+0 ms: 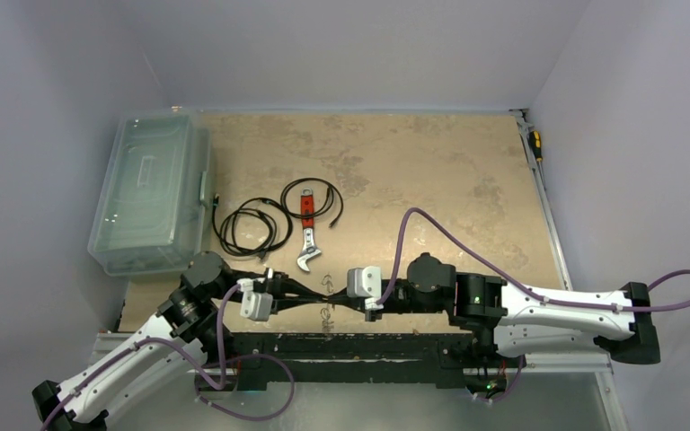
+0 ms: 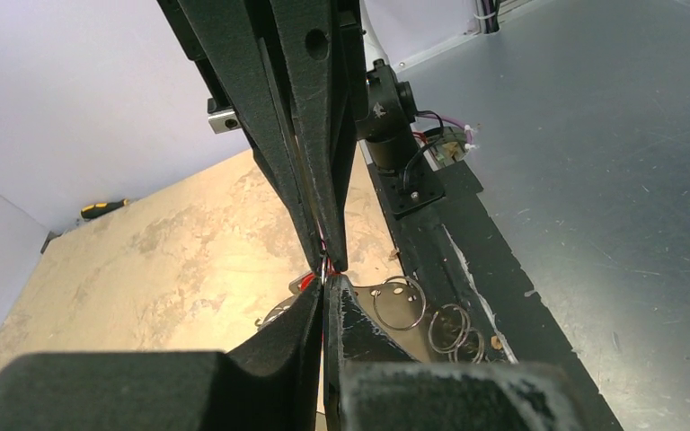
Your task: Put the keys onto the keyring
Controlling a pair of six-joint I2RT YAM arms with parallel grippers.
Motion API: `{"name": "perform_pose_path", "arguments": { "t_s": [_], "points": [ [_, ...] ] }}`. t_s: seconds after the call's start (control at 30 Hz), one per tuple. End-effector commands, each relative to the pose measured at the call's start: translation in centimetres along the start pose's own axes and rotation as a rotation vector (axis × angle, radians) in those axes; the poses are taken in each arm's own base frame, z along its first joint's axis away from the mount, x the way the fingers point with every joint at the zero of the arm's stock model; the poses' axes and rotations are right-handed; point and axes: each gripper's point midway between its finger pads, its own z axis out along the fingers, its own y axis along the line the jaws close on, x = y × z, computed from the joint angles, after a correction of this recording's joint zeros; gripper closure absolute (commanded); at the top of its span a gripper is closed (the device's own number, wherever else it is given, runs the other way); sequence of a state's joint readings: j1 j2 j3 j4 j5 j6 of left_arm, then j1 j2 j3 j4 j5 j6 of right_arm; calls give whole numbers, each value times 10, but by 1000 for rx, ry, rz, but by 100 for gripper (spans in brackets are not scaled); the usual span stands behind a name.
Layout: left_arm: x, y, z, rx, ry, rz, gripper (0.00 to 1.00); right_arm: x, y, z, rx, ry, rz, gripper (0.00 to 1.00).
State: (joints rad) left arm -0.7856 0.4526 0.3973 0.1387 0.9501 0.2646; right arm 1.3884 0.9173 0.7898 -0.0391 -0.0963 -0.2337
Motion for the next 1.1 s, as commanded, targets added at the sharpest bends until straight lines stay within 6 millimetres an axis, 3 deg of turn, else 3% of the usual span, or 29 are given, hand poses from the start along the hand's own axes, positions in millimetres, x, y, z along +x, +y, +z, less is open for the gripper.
{"name": "perform_pose_path", "arguments": {
  "t_s": [0.0, 0.1, 0.3, 0.5, 0.77, 1.07],
  "points": [
    [-25, 8, -1, -12, -34, 59, 100, -20, -4, 4, 15, -89, -22, 100],
    [-28, 7, -2, -17, -42, 67, 100, -20, -11, 1, 58, -93, -13, 73],
    [-32, 7, -3, -24, -55, 78, 100, -31, -17, -22, 112, -162, 9, 61],
    [-35, 9, -5, -43, -58, 87, 100, -32, -19, -35, 132, -182, 33, 63],
    [-41, 9, -6, -50, -78, 92, 100, -26, -10, -18, 83, -172, 65, 65],
    [-46, 8, -7, -54, -98, 97, 100, -29, -9, -11, 79, -200, 52, 68]
  ]
}}
